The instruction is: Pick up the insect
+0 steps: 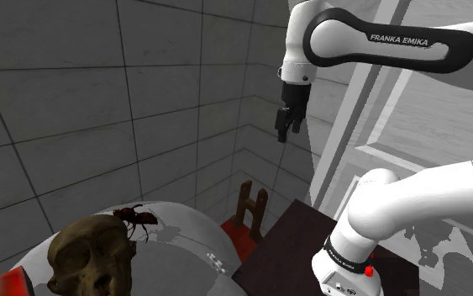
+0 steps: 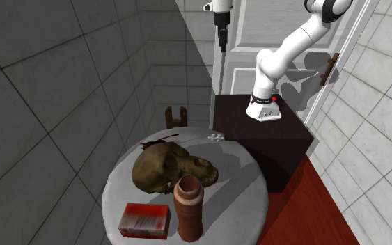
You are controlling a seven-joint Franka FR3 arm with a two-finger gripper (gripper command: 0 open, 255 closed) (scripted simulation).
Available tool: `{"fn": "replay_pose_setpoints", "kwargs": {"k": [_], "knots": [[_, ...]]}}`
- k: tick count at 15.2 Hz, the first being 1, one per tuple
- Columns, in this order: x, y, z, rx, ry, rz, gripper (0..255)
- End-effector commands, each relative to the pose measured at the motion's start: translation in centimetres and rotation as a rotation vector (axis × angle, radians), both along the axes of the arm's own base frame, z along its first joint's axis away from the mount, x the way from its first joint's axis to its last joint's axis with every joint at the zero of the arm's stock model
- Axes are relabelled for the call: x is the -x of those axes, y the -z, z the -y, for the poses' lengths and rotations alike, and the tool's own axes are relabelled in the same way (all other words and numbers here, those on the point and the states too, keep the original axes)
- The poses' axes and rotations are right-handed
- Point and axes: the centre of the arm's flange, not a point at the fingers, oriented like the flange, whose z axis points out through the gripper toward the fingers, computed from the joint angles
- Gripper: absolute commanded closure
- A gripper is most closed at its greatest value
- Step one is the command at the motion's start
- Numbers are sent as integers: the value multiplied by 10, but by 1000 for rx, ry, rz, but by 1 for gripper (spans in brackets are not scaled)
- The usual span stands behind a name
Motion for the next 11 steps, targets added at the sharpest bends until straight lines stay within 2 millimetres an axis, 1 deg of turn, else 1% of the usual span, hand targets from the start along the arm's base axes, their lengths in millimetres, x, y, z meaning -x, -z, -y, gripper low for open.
{"fn": "replay_pose_setpoints", "kwargs": {"k": [1, 11], "knots": [[0, 0, 0, 0, 0, 0, 0], [-74, 69, -83, 21, -51, 40, 0]]}}
